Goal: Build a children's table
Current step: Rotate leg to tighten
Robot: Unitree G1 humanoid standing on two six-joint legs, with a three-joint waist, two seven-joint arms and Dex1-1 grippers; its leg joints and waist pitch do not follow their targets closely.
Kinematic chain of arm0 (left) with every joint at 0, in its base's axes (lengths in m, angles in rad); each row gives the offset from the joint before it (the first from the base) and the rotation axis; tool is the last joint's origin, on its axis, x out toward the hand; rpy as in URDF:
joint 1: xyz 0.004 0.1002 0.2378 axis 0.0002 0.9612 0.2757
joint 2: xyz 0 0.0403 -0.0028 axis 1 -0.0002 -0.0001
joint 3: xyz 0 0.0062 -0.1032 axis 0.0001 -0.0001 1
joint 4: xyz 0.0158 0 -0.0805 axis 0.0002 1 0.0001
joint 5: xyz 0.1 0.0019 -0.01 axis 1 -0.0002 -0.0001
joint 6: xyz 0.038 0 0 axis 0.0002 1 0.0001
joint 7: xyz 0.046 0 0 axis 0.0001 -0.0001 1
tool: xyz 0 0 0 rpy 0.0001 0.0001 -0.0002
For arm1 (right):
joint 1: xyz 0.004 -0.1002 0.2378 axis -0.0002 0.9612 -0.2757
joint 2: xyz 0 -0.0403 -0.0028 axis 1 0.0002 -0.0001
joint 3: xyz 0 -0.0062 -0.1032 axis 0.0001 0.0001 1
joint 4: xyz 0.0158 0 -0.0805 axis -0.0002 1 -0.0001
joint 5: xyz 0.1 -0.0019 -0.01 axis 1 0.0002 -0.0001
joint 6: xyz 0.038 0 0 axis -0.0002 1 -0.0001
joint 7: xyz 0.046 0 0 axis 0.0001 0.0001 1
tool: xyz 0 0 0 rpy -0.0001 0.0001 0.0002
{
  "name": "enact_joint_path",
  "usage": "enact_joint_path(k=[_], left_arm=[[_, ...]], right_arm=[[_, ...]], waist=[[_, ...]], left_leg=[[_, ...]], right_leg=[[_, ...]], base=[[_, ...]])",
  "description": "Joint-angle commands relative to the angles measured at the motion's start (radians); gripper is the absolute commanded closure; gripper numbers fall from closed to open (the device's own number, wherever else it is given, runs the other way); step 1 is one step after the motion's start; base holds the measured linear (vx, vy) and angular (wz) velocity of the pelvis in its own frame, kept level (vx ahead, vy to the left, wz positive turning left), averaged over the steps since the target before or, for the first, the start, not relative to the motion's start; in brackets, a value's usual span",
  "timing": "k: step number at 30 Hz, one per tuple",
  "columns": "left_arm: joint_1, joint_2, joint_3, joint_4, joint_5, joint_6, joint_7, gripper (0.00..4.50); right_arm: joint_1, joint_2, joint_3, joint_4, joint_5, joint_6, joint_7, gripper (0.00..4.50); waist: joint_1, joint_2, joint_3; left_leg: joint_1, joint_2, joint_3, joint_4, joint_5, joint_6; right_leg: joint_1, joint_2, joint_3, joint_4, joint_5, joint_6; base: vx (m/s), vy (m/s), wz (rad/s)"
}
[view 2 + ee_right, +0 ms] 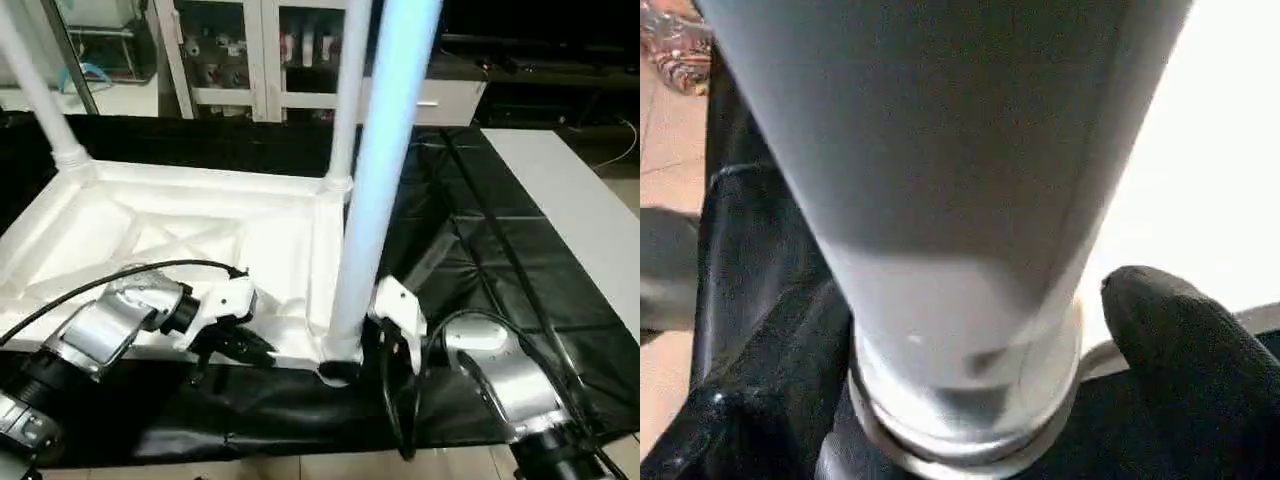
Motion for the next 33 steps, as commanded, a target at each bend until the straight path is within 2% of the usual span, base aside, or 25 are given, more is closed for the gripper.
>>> enact_joint_path(k=[1,4,6,11,21,28,30,32,33], left_arm=[[-0.002,-0.027,-0.035,-0.039,-0.014,-0.030,-0.031,4.50],[-0.008,-0.040,-0.026,-0.016,0.000,-0.059,0.009,4.50],[-0.016,-0.049,-0.021,0.007,0.014,-0.084,0.039,4.50],[-0.016,-0.048,-0.021,0.011,0.017,-0.084,0.039,4.50],[-0.011,-0.041,-0.024,0.020,0.020,-0.097,0.034,4.50],[-0.004,-0.036,-0.026,0.012,0.017,-0.086,0.025,4.50],[-0.002,-0.041,-0.019,0.017,0.016,-0.081,0.038,4.50],[-0.006,-0.064,-0.004,0.039,0.019,-0.070,0.085,4.50],[-0.012,-0.085,0.008,0.059,0.023,-0.059,0.126,4.50]], right_arm=[[0.004,-0.007,0.005,-0.015,-0.021,0.002,-0.015,0.38],[0.005,-0.003,0.003,-0.011,-0.024,-0.001,-0.024,0.38],[0.001,0.003,0.003,0.015,-0.044,-0.032,-0.044,0.38],[-0.007,0.012,-0.004,0.064,-0.043,-0.055,-0.044,0.84],[-0.001,0.010,0.002,0.101,-0.037,-0.071,-0.018,1.66],[0.001,0.025,-0.005,0.102,-0.022,-0.069,-0.017,1.78],[-0.013,0.051,-0.017,0.121,-0.030,-0.069,-0.070,1.78],[-0.043,0.095,-0.029,0.167,-0.067,-0.073,-0.178,1.78],[-0.064,0.124,-0.035,0.199,-0.092,-0.072,-0.252,1.78]], waist=[[-0.008,0.002,-0.055],[-0.008,0.001,-0.054],[-0.007,-0.002,-0.054],[-0.008,0.000,-0.053],[-0.009,0.000,-0.054],[-0.009,0.000,-0.054],[-0.010,0.001,-0.054],[-0.015,0.005,-0.052],[-0.022,0.003,-0.049]], left_leg=[[0.008,0.055,-0.025,-0.081,-0.186,0.036],[0.008,0.055,-0.025,-0.081,-0.185,0.036],[0.008,0.054,-0.025,-0.081,-0.193,0.034],[0.008,0.054,-0.027,-0.081,-0.205,0.034],[0.009,0.055,-0.027,-0.081,-0.209,0.037],[0.009,0.055,-0.028,-0.082,-0.214,0.034],[0.008,0.055,-0.028,-0.082,-0.211,0.033],[0.008,0.054,-0.028,-0.084,-0.232,0.024],[0.008,0.051,-0.029,-0.085,-0.247,0.006]], right_leg=[[0.049,-0.070,0.063,-0.072,-0.234,-0.217],[0.048,-0.069,0.063,-0.072,-0.233,-0.215],[0.048,-0.070,0.062,-0.075,-0.253,-0.207],[0.047,-0.071,0.062,-0.079,-0.287,-0.196],[0.047,-0.071,0.062,-0.079,-0.282,-0.200],[0.048,-0.071,0.061,-0.078,-0.285,-0.199],[0.047,-0.070,0.061,-0.078,-0.277,-0.201],[0.043,-0.070,0.060,-0.081,-0.306,-0.199],[0.042,-0.068,0.058,-0.085,-0.348,-0.189]], base=[[0.000,0.000,0.00],[0.000,0.000,0.00],[0.000,0.000,0.00],[0.000,0.000,0.00],[0.000,0.000,0.00],[0.000,0.000,0.00],[0.000,0.000,0.00],[0.000,0.000,0.00],[0.000,0.000,0.00]])
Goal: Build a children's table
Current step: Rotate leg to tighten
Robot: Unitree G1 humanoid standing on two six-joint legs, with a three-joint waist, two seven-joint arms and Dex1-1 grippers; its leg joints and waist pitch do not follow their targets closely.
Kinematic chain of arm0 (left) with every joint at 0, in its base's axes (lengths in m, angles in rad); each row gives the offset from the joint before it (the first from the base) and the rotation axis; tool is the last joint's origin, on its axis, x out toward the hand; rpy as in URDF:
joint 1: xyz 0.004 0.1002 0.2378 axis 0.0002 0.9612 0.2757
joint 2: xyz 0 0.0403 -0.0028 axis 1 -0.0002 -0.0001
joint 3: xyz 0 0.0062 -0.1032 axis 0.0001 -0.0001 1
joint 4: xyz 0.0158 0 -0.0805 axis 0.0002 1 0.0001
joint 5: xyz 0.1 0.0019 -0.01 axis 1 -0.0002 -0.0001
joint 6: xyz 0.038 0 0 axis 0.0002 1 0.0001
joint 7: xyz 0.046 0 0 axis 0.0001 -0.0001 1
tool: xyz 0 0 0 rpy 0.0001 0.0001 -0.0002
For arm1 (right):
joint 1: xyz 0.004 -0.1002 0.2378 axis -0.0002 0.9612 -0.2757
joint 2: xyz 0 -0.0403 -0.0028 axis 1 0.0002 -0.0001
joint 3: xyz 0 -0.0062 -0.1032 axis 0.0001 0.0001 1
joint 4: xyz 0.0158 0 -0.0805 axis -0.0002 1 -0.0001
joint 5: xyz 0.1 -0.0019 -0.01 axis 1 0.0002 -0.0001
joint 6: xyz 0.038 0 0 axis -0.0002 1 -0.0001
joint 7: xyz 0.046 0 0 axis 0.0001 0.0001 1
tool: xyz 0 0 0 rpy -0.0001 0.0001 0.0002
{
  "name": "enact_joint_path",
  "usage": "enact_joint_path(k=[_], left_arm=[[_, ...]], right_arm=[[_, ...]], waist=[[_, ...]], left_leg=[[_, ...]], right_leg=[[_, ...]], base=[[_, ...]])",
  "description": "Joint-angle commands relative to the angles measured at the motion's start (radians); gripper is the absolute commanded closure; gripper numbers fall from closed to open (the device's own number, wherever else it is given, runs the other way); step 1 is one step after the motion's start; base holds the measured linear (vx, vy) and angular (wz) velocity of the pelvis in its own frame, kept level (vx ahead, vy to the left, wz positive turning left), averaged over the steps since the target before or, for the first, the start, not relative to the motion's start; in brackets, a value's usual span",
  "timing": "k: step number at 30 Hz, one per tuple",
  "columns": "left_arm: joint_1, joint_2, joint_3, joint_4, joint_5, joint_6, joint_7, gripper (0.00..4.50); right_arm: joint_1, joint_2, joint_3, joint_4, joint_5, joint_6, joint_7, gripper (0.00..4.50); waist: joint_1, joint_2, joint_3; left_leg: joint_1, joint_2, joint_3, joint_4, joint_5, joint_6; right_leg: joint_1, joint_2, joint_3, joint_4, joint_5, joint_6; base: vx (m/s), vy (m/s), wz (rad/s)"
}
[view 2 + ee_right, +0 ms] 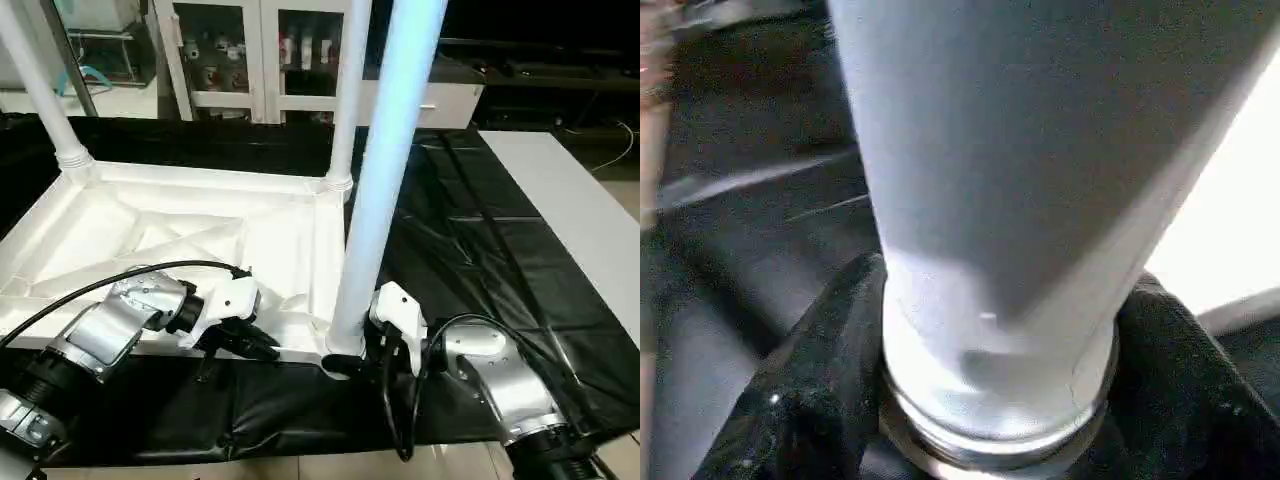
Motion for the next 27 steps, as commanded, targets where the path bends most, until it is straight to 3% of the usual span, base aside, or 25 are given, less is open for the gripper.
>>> enact_joint_path(k=[1,2,5,6,7,8,10,11,12,13,14,16,17,19,20,22,23,24,27], left_arm=[[-0.016,-0.075,-0.017,0.011,-0.006,0.009,0.055,4.50],[-0.030,-0.106,-0.003,0.049,0.003,0.018,0.115,4.50],[-0.053,-0.152,0.014,0.108,0.018,0.028,0.205,4.50],[-0.094,-0.215,0.043,0.190,0.034,0.050,0.341,4.50],[-0.094,-0.215,0.043,0.190,0.034,0.050,0.341,4.50],[-0.139,-0.273,0.073,0.264,0.044,0.086,0.474,4.50],[-0.153,-0.291,0.082,0.287,0.049,0.095,0.522,4.50],[-0.184,-0.326,0.092,0.339,0.073,0.107,0.594,4.50],[-0.184,-0.326,0.092,0.339,0.073,0.107,0.594,4.50],[-0.197,-0.345,0.099,0.363,0.080,0.106,0.632,4.50],[-0.210,-0.361,0.100,0.389,0.091,0.101,0.656,4.50],[-0.219,-0.374,0.103,0.411,0.099,0.091,0.671,4.50],[-0.225,-0.382,0.102,0.430,0.105,0.081,0.670,4.50],[-0.223,-0.381,0.100,0.429,0.105,0.080,0.662,4.50],[-0.216,-0.371,0.096,0.427,0.102,0.082,0.641,4.50],[-0.216,-0.368,0.097,0.433,0.102,0.081,0.634,4.50],[-0.216,-0.367,0.099,0.437,0.102,0.079,0.630,4.50],[-0.215,-0.365,0.098,0.436,0.103,0.079,0.625,4.50],[-0.193,-0.329,0.084,0.413,0.104,0.062,0.539,4.50]], right_arm=[[-0.046,0.052,-0.016,0.083,-0.076,0.020,-0.202,1.78],[-0.069,0.096,-0.023,0.106,-0.083,0.035,-0.268,1.79],[-0.102,0.159,-0.030,0.140,-0.094,0.049,-0.359,1.80],[-0.155,0.248,-0.045,0.198,-0.098,0.070,-0.479,1.80],[-0.155,0.248,-0.045,0.198,-0.098,0.070,-0.479,1.80],[-0.216,0.332,-0.074,0.277,-0.093,0.092,-0.609,1.80],[-0.238,0.357,-0.088,0.309,-0.096,0.098,-0.668,1.80],[-0.292,0.422,-0.142,0.398,-0.075,0.089,-0.789,1.80],[-0.292,0.422,-0.142,0.398,-0.075,0.089,-0.789,1.80],[-0.315,0.449,-0.162,0.433,-0.069,0.086,-0.846,1.80],[-0.338,0.472,-0.166,0.463,-0.072,0.075,-0.869,1.80],[-0.355,0.489,-0.170,0.484,-0.078,0.059,-0.879,1.80],[-0.371,0.504,-0.171,0.498,-0.088,0.033,-0.860,1.80],[-0.371,0.505,-0.168,0.494,-0.089,0.023,-0.838,1.80],[-0.357,0.498,-0.159,0.465,-0.080,-0.004,-0.763,1.80],[-0.348,0.495,-0.157,0.450,-0.070,-0.017,-0.727,1.80],[-0.343,0.493,-0.157,0.442,-0.063,-0.026,-0.704,1.24],[-0.338,0.488,-0.153,0.433,-0.063,-0.030,-0.698,1.10],[-0.271,0.415,-0.121,0.319,-0.060,-0.045,-0.608,1.04]], waist=[[-0.009,0.004,-0.047],[-0.023,0.005,-0.047],[-0.034,0.003,-0.049],[-0.042,0.002,-0.052],[-0.047,0.003,-0.050],[-0.046,0.000,-0.054],[-0.048,0.003,-0.053],[-0.043,0.001,-0.058],[-0.048,0.005,-0.055],[-0.045,0.000,-0.058],[-0.041,-0.002,-0.062],[-0.039,-0.001,-0.063],[-0.037,-0.008,-0.069],[-0.033,-0.006,-0.069],[-0.033,-0.013,-0.065],[-0.030,-0.011,-0.063],[-0.030,-0.012,-0.062],[-0.030,-0.011,-0.060],[-0.027,-0.008,-0.059]], left_leg=[[0.005,0.048,-0.031,-0.086,-0.257,-0.001],[0.007,0.047,-0.035,-0.085,-0.282,-0.016],[0.009,0.045,-0.037,-0.082,-0.291,-0.013],[0.002,0.045,-0.037,-0.082,-0.273,-0.008],[0.001,0.045,-0.037,-0.084,-0.270,-0.009],[0.004,0.044,-0.037,-0.083,-0.256,-0.009],[0.005,0.042,-0.034,-0.081,-0.250,-0.008],[0.008,0.043,-0.033,-0.079,-0.228,-0.003],[0.004,0.043,-0.031,-0.080,-0.217,-0.001],[0.003,0.042,-0.033,-0.080,-0.207,0.001],[0.003,0.043,-0.028,-0.077,-0.168,0.012],[0.001,0.042,-0.027,-0.077,-0.143,0.023],[0.002,0.043,-0.024,-0.072,-0.083,0.046],[-0.001,0.043,-0.023,-0.071,-0.051,0.069],[0.000,0.043,-0.020,-0.072,-0.065,0.088],[0.000,0.043,-0.019,-0.072,-0.090,0.088],[0.001,0.044,-0.020,-0.073,-0.110,0.083],[0.002,0.045,-0.021,-0.075,-0.125,0.076],[0.001,0.046,-0.023,-0.076,-0.135,0.078]], right_leg=[[0.040,-0.069,0.056,-0.088,-0.374,-0.180],[0.038,-0.071,0.054,-0.096,-0.440,-0.155],[0.035,-0.072,0.053,-0.105,-0.475,-0.139],[0.036,-0.070,0.055,-0.096,-0.432,-0.148],[0.035,-0.068,0.053,-0.098,-0.428,-0.152],[0.037,-0.070,0.053,-0.096,-0.405,-0.158],[0.033,-0.069,0.055,-0.096,-0.391,-0.168],[0.038,-0.072,0.055,-0.095,-0.358,-0.175],[0.033,-0.070,0.057,-0.092,-0.343,-0.185],[0.039,-0.070,0.054,-0.090,-0.332,-0.184],[0.039,-0.071,0.058,-0.081,-0.260,-0.199],[0.044,-0.070,0.057,-0.076,-0.215,-0.207],[0.046,-0.068,0.058,-0.062,-0.110,-0.232],[0.050,-0.070,0.058,-0.055,-0.060,-0.249],[0.049,-0.071,0.058,-0.060,-0.079,-0.257],[0.050,-0.074,0.059,-0.065,-0.121,-0.251],[0.049,-0.076,0.058,-0.069,-0.163,-0.242],[0.047,-0.074,0.058,-0.073,-0.193,-0.233],[0.049,-0.073,0.059,-0.074,-0.194,-0.214]], base=[[0.000,0.000,0.00],[0.000,0.000,0.00],[0.000,0.000,0.00],[0.000,0.000,0.00],[0.000,0.000,0.00],[0.000,0.000,0.00],[0.000,0.000,0.00],[0.000,0.000,0.00],[0.000,0.000,0.00],[0.000,0.000,0.00],[0.000,0.000,0.00],[0.025,0.002,0.01],[0.000,0.000,0.00],[0.000,0.000,0.00],[0.000,0.000,0.00],[0.000,0.000,0.00],[0.000,0.000,0.00],[0.000,0.000,0.00],[0.000,0.000,0.00]])
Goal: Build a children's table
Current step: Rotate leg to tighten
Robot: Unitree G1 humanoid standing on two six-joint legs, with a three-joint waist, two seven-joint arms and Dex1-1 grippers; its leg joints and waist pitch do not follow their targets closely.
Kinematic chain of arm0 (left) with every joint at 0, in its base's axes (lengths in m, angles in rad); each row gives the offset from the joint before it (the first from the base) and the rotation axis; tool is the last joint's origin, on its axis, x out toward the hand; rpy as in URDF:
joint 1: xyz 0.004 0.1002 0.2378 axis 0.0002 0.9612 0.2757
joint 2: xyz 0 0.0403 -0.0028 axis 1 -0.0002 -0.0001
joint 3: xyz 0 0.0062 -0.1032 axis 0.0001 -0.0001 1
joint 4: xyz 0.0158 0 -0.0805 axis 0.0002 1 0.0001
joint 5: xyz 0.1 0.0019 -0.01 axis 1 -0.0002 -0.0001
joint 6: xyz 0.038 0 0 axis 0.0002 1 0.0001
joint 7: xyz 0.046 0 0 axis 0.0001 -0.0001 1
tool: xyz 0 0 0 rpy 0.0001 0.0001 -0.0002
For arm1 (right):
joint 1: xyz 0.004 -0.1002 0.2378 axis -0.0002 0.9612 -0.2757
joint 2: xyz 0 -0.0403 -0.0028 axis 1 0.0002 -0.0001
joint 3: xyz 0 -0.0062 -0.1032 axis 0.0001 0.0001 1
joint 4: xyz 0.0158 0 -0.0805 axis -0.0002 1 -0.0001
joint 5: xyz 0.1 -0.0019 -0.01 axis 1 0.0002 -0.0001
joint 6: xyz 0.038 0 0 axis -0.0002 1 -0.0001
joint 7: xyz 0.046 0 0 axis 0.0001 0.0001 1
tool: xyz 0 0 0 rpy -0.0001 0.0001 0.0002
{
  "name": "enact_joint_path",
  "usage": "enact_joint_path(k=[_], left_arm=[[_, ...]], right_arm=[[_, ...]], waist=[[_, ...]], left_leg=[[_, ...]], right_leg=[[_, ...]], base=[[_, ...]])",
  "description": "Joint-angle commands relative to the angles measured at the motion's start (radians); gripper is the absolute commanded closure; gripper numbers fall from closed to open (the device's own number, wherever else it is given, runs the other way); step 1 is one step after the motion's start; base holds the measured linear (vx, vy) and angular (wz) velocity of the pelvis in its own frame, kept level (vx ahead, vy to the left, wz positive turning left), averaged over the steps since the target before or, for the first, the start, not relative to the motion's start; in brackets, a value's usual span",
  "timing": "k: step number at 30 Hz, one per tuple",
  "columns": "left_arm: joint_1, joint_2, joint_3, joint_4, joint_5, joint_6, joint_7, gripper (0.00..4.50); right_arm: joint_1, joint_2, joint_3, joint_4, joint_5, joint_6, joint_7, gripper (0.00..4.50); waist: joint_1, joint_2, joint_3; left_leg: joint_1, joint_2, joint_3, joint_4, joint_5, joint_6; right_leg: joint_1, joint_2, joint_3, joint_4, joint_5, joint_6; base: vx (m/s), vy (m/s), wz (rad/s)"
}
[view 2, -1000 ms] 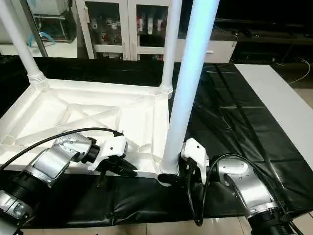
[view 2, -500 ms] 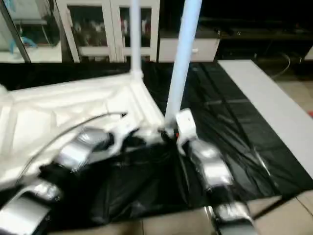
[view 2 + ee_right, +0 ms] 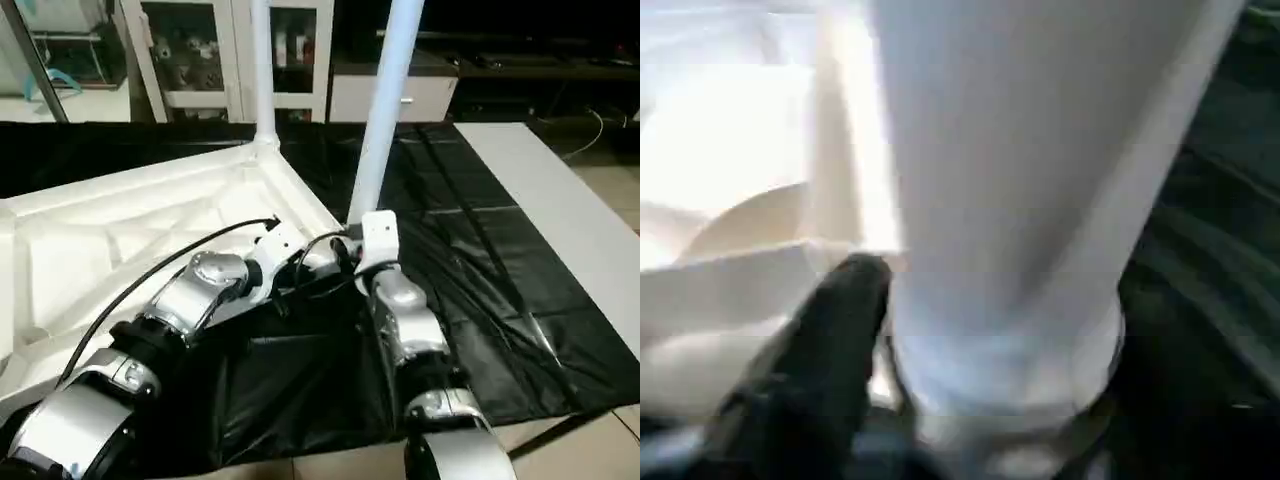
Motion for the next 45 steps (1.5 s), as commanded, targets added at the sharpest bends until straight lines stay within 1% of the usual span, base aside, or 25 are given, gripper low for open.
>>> enact_joint_path(k=[1,2,4,5,6,7,8,9,10,11,12,14,15,16,17,20,21,23,28,30,32,33,34,39,45], left_arm=[[0.025,-0.010,-0.028,0.026,0.008,-0.007,-0.015,4.50],[0.045,0.017,-0.051,-0.003,0.012,-0.021,-0.079,4.50],[0.054,0.031,-0.065,-0.016,0.016,-0.035,-0.109,4.50],[0.085,0.078,-0.109,-0.065,0.025,-0.084,-0.202,4.50],[0.085,0.078,-0.109,-0.065,0.025,-0.084,-0.202,4.50],[0.106,0.104,-0.125,-0.102,0.016,-0.093,-0.263,4.50],[0.143,0.156,-0.152,-0.173,-0.008,-0.120,-0.380,4.50],[0.143,0.156,-0.152,-0.173,-0.008,-0.120,-0.380,4.50],[0.173,0.201,-0.172,-0.236,-0.032,-0.134,-0.477,4.50],[0.176,0.206,-0.174,-0.242,-0.035,-0.138,-0.487,4.50],[0.197,0.244,-0.188,-0.296,-0.057,-0.158,-0.562,4.50],[0.197,0.244,-0.188,-0.296,-0.057,-0.158,-0.562,4.50],[0.212,0.285,-0.199,-0.352,-0.069,-0.135,-0.616,4.50],[0.215,0.301,-0.202,-0.369,-0.070,-0.118,-0.632,4.50],[0.218,0.311,-0.204,-0.380,-0.070,-0.107,-0.643,4.50],[0.227,0.347,-0.211,-0.419,-0.077,-0.082,-0.694,4.50],[0.230,0.353,-0.210,-0.427,-0.078,-0.081,-0.699,4.50],[0.233,0.358,-0.203,-0.433,-0.076,-0.087,-0.694,4.50],[0.230,0.355,-0.199,-0.432,-0.075,-0.087,-0.675,4.50],[0.229,0.356,-0.201,-0.435,-0.074,-0.083,-0.675,4.50],[0.229,0.356,-0.200,-0.438,-0.073,-0.078,-0.673,4.50],[0.229,0.357,-0.199,-0.440,-0.072,-0.077,-0.673,4.50],[0.230,0.357,-0.199,-0.441,-0.072,-0.076,-0.674,4.50],[0.232,0.358,-0.199,-0.445,-0.073,-0.071,-0.676,4.50],[0.239,0.360,-0.200,-0.453,-0.076,-0.065,-0.679,4.50]], right_arm=[[0.004,0.038,0.115,-0.090,0.031,-0.023,0.151,0.88],[0.038,-0.007,0.125,-0.159,0.055,0.008,0.219,0.71],[0.053,-0.026,0.127,-0.188,0.067,0.027,0.255,0.61],[0.095,-0.098,0.146,-0.270,0.091,0.069,0.368,0.55],[0.095,-0.098,0.146,-0.270,0.091,0.069,0.368,0.29],[0.122,-0.151,0.167,-0.314,0.092,0.078,0.439,0.29],[0.172,-0.243,0.198,-0.381,0.087,0.076,0.554,0.29],[0.172,-0.243,0.198,-0.381,0.087,0.076,0.554,0.29],[0.209,-0.307,0.214,-0.429,0.090,0.074,0.636,0.29],[0.212,-0.313,0.215,-0.432,0.091,0.075,0.644,0.29],[0.239,-0.358,0.221,-0.463,0.104,0.081,0.705,0.29],[0.239,-0.358,0.221,-0.463,0.104,0.081,0.705,0.29],[0.271,-0.410,0.227,-0.501,0.124,0.100,0.774,0.29],[0.280,-0.428,0.231,-0.509,0.125,0.100,0.796,0.29],[0.285,-0.439,0.234,-0.512,0.126,0.100,0.810,0.29],[0.289,-0.456,0.248,-0.521,0.129,0.115,0.847,0.29],[0.290,-0.457,0.250,-0.526,0.132,0.122,0.855,0.29],[0.293,-0.461,0.261,-0.540,0.137,0.130,0.876,0.29],[0.291,-0.461,0.268,-0.543,0.140,0.135,0.879,0.29],[0.290,-0.462,0.266,-0.542,0.146,0.144,0.890,0.55],[0.291,-0.463,0.262,-0.546,0.153,0.158,0.900,0.66],[0.291,-0.463,0.261,-0.548,0.155,0.163,0.903,0.66],[0.292,-0.463,0.260,-0.549,0.156,0.166,0.904,0.87],[0.297,-0.462,0.261,-0.557,0.162,0.174,0.905,1.15],[0.308,-0.456,0.257,-0.566,0.160,0.183,0.899,1.66]], waist=[[0.003,-0.013,-0.055],[0.002,-0.011,-0.055],[0.005,-0.012,-0.055],[0.004,-0.008,-0.055],[0.006,-0.009,-0.054],[0.004,-0.007,-0.053],[0.007,-0.007,-0.053],[0.008,-0.005,-0.053],[0.005,0.000,-0.051],[0.009,-0.001,-0.052],[0.010,-0.003,-0.052],[0.011,0.000,-0.050],[0.023,0.004,-0.052],[0.027,0.002,-0.051],[0.027,0.001,-0.047],[0.030,0.001,-0.046],[0.030,-0.001,-0.046],[0.031,-0.001,-0.048],[0.032,-0.002,-0.050],[0.033,0.000,-0.050],[0.034,0.000,-0.050],[0.034,0.001,-0.050],[0.034,0.000,-0.050],[0.034,0.001,-0.052],[0.036,0.001,-0.053]], left_leg=[[-0.002,0.048,-0.024,-0.076,-0.138,0.076],[-0.001,0.048,-0.024,-0.076,-0.140,0.075],[-0.001,0.049,-0.024,-0.075,-0.138,0.084],[-0.001,0.051,-0.026,-0.077,-0.134,0.084],[-0.003,0.053,-0.025,-0.075,-0.136,0.087],[-0.001,0.053,-0.024,-0.076,-0.142,0.086],[0.000,0.054,-0.025,-0.075,-0.142,0.084],[-0.003,0.057,-0.026,-0.077,-0.148,0.086],[0.001,0.057,-0.024,-0.078,-0.160,0.082],[0.002,0.059,-0.026,-0.079,-0.161,0.076],[0.004,0.059,-0.024,-0.079,-0.164,0.077],[0.004,0.061,-0.024,-0.082,-0.180,0.075],[0.017,0.062,-0.022,-0.081,-0.202,0.058],[0.018,0.065,-0.021,-0.081,-0.195,0.057],[0.011,0.063,-0.022,-0.085,-0.201,0.050],[0.012,0.061,-0.023,-0.086,-0.226,0.032],[0.011,0.060,-0.024,-0.087,-0.230,0.028],[0.010,0.059,-0.024,-0.085,-0.220,0.027],[0.008,0.058,-0.024,-0.083,-0.189,0.032],[0.008,0.058,-0.024,-0.083,-0.192,0.033],[0.009,0.058,-0.024,-0.083,-0.196,0.031],[0.009,0.058,-0.024,-0.083,-0.195,0.031],[0.008,0.058,-0.025,-0.083,-0.191,0.031],[0.008,0.058,-0.024,-0.081,-0.181,0.031],[0.008,0.057,-0.023,-0.080,-0.168,0.034]], right_leg=[[0.054,-0.073,0.058,-0.067,-0.201,-0.210],[0.054,-0.073,0.058,-0.069,-0.215,-0.208],[0.055,-0.075,0.059,-0.072,-0.231,-0.204],[0.054,-0.074,0.059,-0.072,-0.234,-0.204],[0.056,-0.073,0.059,-0.071,-0.229,-0.202],[0.052,-0.072,0.060,-0.071,-0.230,-0.205],[0.054,-0.071,0.060,-0.067,-0.214,-0.211],[0.055,-0.074,0.061,-0.066,-0.211,-0.213],[0.047,-0.072,0.061,-0.068,-0.218,-0.220],[0.052,-0.074,0.061,-0.069,-0.221,-0.218],[0.050,-0.072,0.063,-0.068,-0.211,-0.224],[0.047,-0.072,0.063,-0.069,-0.223,-0.226],[0.041,-0.071,0.063,-0.070,-0.236,-0.231],[0.039,-0.070,0.065,-0.069,-0.224,-0.231],[0.043,-0.069,0.064,-0.065,-0.225,-0.232],[0.042,-0.072,0.064,-0.071,-0.267,-0.218],[0.043,-0.073,0.064,-0.072,-0.279,-0.212],[0.043,-0.074,0.065,-0.073,-0.283,-0.205],[0.046,-0.073,0.064,-0.067,-0.242,-0.212],[0.046,-0.072,0.063,-0.068,-0.248,-0.212],[0.046,-0.073,0.063,-0.069,-0.255,-0.210],[0.046,-0.072,0.063,-0.068,-0.252,-0.210],[0.047,-0.072,0.063,-0.068,-0.247,-0.211],[0.048,-0.072,0.063,-0.065,-0.224,-0.218],[0.049,-0.071,0.063,-0.062,-0.199,-0.226]], base=[[0.000,0.000,0.00],[0.000,0.000,0.00],[0.000,0.000,0.00],[0.000,0.000,0.00],[0.000,0.000,0.00],[0.000,0.000,0.00],[0.000,0.000,0.00],[0.000,0.000,0.00],[0.000,0.000,0.00],[0.000,0.000,0.00],[0.000,0.000,0.00],[0.000,0.000,0.00],[0.000,0.000,0.00],[0.000,0.000,0.00],[0.000,0.000,0.00],[0.000,0.000,0.00],[0.000,0.000,0.00],[0.000,0.000,0.00],[0.000,0.000,0.00],[0.000,0.000,0.00],[0.000,0.000,0.00],[0.000,0.000,0.00],[0.000,0.000,0.00],[0.000,0.000,0.00],[0.000,0.000,0.00]])
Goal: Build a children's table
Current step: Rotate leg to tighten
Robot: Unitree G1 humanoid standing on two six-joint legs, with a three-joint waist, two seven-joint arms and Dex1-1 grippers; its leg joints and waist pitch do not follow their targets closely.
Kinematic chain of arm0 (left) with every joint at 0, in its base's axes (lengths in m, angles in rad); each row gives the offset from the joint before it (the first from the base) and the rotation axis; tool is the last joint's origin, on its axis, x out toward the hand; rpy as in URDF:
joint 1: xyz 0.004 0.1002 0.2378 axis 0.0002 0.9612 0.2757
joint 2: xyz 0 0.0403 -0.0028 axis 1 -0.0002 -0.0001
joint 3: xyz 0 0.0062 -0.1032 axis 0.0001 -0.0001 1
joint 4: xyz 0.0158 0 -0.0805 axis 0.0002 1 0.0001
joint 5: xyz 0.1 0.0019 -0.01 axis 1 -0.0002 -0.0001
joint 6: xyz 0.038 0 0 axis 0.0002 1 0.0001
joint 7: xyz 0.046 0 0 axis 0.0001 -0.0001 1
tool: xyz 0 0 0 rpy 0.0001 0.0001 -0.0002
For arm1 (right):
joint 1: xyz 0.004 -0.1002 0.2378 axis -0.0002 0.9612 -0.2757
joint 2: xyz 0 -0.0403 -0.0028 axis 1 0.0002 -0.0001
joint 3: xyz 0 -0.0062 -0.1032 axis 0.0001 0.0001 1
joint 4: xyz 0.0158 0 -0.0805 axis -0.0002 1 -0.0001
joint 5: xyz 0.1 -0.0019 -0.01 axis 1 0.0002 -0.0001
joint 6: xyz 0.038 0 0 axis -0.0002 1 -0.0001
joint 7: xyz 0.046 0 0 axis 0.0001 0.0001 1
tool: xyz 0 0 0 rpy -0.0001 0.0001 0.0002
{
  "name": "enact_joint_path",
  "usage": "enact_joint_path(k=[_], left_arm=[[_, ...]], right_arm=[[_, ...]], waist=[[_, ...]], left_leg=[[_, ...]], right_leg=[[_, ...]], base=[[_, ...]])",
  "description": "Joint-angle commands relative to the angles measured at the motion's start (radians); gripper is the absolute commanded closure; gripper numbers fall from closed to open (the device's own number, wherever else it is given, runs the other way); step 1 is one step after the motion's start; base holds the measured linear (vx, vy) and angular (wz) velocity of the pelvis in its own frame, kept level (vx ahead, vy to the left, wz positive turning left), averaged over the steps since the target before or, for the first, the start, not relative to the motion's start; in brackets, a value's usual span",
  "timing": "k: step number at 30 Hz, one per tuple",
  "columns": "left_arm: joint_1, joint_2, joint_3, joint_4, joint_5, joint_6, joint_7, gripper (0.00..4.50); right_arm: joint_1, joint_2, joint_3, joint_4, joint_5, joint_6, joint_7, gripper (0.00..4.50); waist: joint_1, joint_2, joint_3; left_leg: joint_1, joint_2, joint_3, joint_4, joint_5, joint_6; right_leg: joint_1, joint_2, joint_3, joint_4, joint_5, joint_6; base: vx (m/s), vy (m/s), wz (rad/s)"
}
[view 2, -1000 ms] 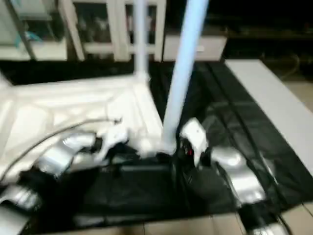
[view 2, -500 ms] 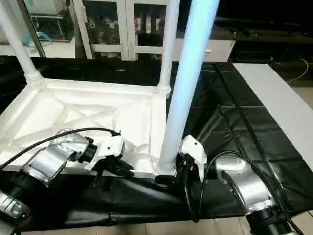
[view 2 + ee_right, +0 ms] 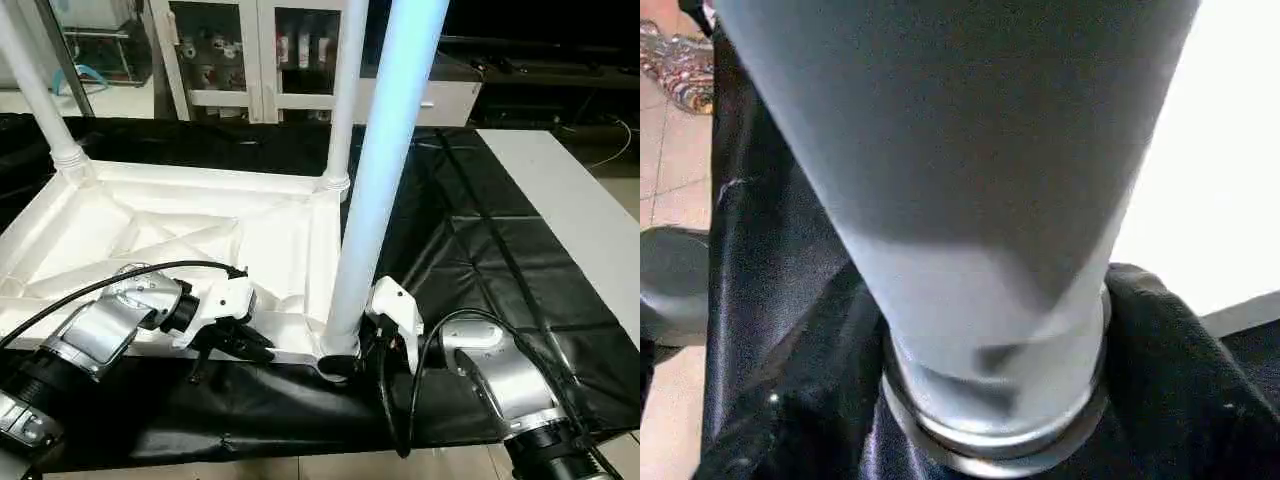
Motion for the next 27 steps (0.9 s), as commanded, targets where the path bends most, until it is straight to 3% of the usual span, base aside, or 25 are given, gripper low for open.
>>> enact_joint_path(k=[1,6,7,9,10,11,14,16,20,22,24,25,26,27], left_arm=[[0.016,0.000,-0.052,-0.011,0.014,0.003,-0.033,4.50],[0.023,-0.002,-0.046,-0.017,0.007,0.015,-0.026,4.50],[0.020,-0.023,-0.031,-0.001,0.012,0.020,0.020,4.50],[0.014,-0.043,-0.017,0.019,0.018,0.025,0.065,4.50],[0.011,-0.052,-0.011,0.028,0.020,0.030,0.083,4.50],[0.004,-0.068,-0.001,0.047,0.024,0.030,0.117,4.50],[-0.036,-0.147,0.045,0.147,0.043,0.046,0.284,4.50],[-0.065,-0.195,0.067,0.207,0.053,0.061,0.382,4.50],[-0.114,-0.272,0.089,0.295,0.080,0.075,0.541,4.50],[-0.128,-0.297,0.097,0.321,0.082,0.085,0.582,4.50],[-0.174,-0.366,0.118,0.410,0.100,0.088,0.700,4.50],[-0.191,-0.387,0.125,0.444,0.109,0.077,0.742,4.50],[-0.200,-0.396,0.129,0.461,0.114,0.069,0.763,4.50],[-0.203,-0.399,0.128,0.468,0.118,0.064,0.768,4.50]], right_arm=[[0.010,-0.002,0.007,-0.028,0.016,0.012,0.006,1.66],[0.014,0.014,0.003,-0.025,0.017,0.019,-0.009,1.78],[-0.004,0.051,-0.007,0.022,-0.019,0.001,-0.090,1.78],[-0.021,0.084,-0.020,0.063,-0.046,-0.013,-0.163,1.78],[-0.027,0.097,-0.028,0.078,-0.050,-0.010,-0.189,1.78],[-0.040,0.118,-0.038,0.107,-0.056,-0.009,-0.228,1.78],[-0.093,0.217,-0.077,0.220,-0.078,-0.007,-0.408,1.78],[-0.127,0.284,-0.094,0.275,-0.097,-0.006,-0.534,1.79],[-0.199,0.394,-0.135,0.401,-0.133,-0.005,-0.773,1.80],[-0.223,0.426,-0.160,0.443,-0.128,-0.013,-0.844,1.80],[-0.296,0.503,-0.194,0.562,-0.123,-0.052,-0.975,1.80],[-0.321,0.527,-0.198,0.600,-0.128,-0.072,-1.001,1.80],[-0.334,0.539,-0.201,0.618,-0.131,-0.084,-1.012,1.80],[-0.339,0.544,-0.200,0.624,-0.132,-0.093,-1.008,1.80]], waist=[[-0.005,0.001,-0.054],[-0.005,-0.001,-0.052],[-0.006,-0.004,-0.052],[-0.011,-0.002,-0.046],[-0.013,-0.007,-0.045],[-0.023,-0.007,-0.045],[-0.037,-0.006,-0.041],[-0.048,-0.010,-0.045],[-0.063,-0.011,-0.043],[-0.062,-0.010,-0.048],[-0.063,-0.007,-0.048],[-0.067,-0.006,-0.047],[-0.068,-0.006,-0.051],[-0.065,-0.009,-0.053]], left_leg=[[0.009,0.056,-0.025,-0.079,-0.163,0.039],[0.009,0.056,-0.025,-0.081,-0.181,0.034],[0.009,0.056,-0.025,-0.080,-0.179,0.032],[0.007,0.054,-0.026,-0.084,-0.213,0.017],[0.009,0.053,-0.027,-0.084,-0.229,0.011],[0.009,0.052,-0.032,-0.085,-0.259,0.000],[0.016,0.048,-0.035,-0.083,-0.310,-0.016],[0.008,0.047,-0.039,-0.086,-0.293,-0.018],[0.007,0.042,-0.044,-0.084,-0.325,-0.022],[0.014,0.042,-0.042,-0.082,-0.305,-0.014],[0.006,0.045,-0.039,-0.086,-0.268,-0.005],[0.008,0.044,-0.037,-0.086,-0.281,-0.007],[0.013,0.043,-0.038,-0.084,-0.290,-0.017],[0.009,0.043,-0.035,-0.083,-0.271,-0.005]], right_leg=[[0.047,-0.070,0.063,-0.062,-0.192,-0.229],[0.046,-0.071,0.063,-0.066,-0.227,-0.222],[0.046,-0.071,0.063,-0.067,-0.230,-0.220],[0.042,-0.072,0.061,-0.075,-0.301,-0.204],[0.042,-0.072,0.060,-0.080,-0.337,-0.193],[0.041,-0.075,0.059,-0.086,-0.410,-0.167],[0.030,-0.074,0.053,-0.101,-0.507,-0.140],[0.035,-0.074,0.053,-0.101,-0.492,-0.124],[0.031,-0.076,0.046,-0.111,-0.564,-0.100],[0.027,-0.079,0.051,-0.113,-0.536,-0.105],[0.031,-0.073,0.054,-0.101,-0.426,-0.139],[0.026,-0.072,0.053,-0.102,-0.430,-0.145],[0.030,-0.072,0.051,-0.101,-0.420,-0.152],[0.034,-0.074,0.054,-0.099,-0.374,-0.161]], base=[[0.000,0.000,0.00],[0.000,0.000,0.00],[0.000,0.000,0.00],[0.000,0.000,0.00],[0.000,0.000,0.00],[0.000,0.000,0.00],[0.000,0.000,0.00],[0.000,0.000,0.00],[0.000,0.000,0.00],[0.000,0.000,0.00],[0.000,0.000,0.00],[0.000,0.000,0.00],[0.000,0.000,0.00],[0.000,0.000,0.00]])
